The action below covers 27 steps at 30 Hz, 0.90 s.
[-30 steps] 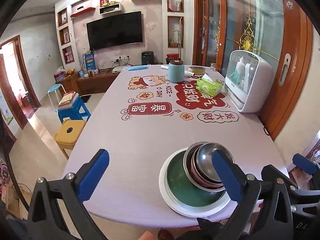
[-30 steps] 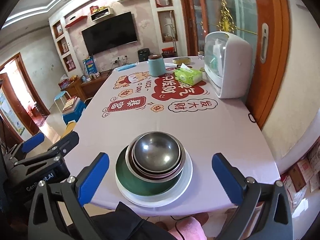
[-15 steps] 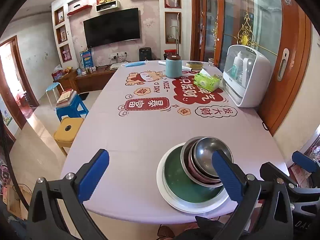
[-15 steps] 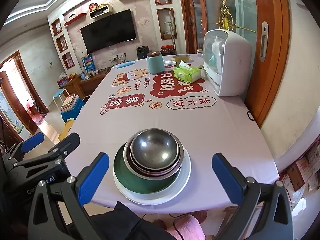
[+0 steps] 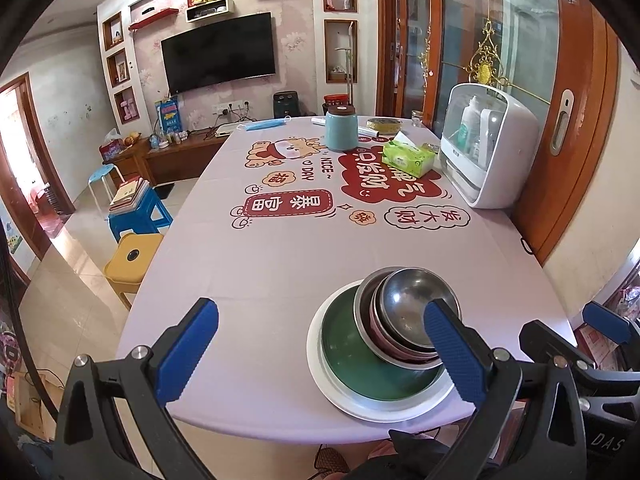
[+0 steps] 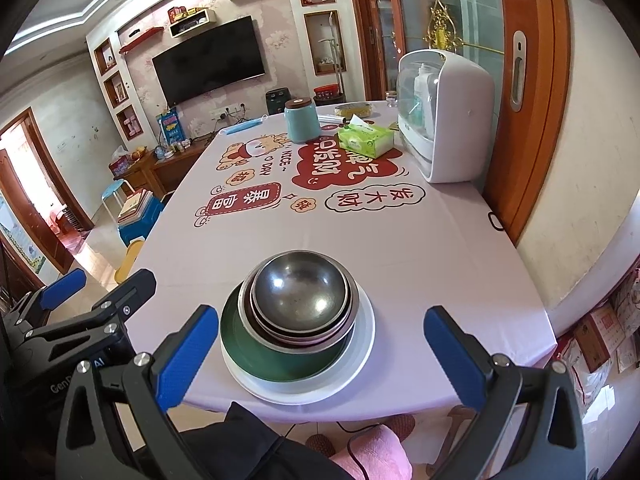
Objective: Organize plates and bowls
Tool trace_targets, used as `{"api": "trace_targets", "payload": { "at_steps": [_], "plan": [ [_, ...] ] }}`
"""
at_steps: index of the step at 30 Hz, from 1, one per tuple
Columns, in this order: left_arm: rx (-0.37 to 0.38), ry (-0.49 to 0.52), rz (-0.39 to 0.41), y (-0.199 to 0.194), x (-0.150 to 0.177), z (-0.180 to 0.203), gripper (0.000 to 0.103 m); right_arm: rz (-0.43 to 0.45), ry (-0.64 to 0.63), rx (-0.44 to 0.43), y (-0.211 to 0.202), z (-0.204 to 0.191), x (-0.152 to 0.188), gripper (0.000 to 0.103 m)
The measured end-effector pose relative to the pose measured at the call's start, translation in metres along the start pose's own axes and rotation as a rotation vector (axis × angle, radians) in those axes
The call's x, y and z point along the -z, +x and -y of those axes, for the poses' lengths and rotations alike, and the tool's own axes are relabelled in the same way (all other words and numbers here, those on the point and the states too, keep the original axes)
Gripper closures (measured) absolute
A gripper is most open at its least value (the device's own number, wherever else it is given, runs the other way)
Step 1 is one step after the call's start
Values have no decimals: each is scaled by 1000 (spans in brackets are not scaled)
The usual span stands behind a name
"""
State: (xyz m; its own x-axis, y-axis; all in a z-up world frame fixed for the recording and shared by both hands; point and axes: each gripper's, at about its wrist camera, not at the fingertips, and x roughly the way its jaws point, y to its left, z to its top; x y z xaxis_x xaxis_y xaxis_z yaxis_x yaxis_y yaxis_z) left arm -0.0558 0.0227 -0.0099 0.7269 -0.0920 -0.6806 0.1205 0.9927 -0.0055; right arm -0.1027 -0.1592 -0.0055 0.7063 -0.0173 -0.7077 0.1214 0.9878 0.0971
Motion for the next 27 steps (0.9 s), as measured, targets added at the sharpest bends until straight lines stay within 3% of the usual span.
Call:
{"api": "trace_targets", "payload": {
  "at_steps": [27],
  "plan": [
    [0,1,-3,0,-1,2,1,-2,0,2,1,1,-1,0]
  ]
}}
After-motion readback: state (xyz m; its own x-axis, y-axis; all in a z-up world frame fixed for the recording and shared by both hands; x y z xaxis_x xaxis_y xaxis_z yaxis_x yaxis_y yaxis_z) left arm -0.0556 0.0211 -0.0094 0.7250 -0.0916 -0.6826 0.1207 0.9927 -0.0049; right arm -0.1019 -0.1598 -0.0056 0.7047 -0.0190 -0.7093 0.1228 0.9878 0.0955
